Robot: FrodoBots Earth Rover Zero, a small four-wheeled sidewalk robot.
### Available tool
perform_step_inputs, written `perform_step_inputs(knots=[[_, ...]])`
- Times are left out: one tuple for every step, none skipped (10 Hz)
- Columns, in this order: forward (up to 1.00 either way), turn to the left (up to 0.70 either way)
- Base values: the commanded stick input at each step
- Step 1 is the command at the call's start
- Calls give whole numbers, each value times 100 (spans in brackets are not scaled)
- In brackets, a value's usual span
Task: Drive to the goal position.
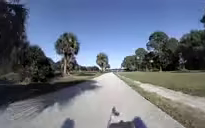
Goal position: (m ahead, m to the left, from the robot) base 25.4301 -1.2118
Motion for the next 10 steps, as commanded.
perform_step_inputs(knots=[[70, 0], [70, 0], [70, 0], [70, 0], [70, 0], [70, 0], [70, 0], [70, 0], [70, 0], [70, 0]])
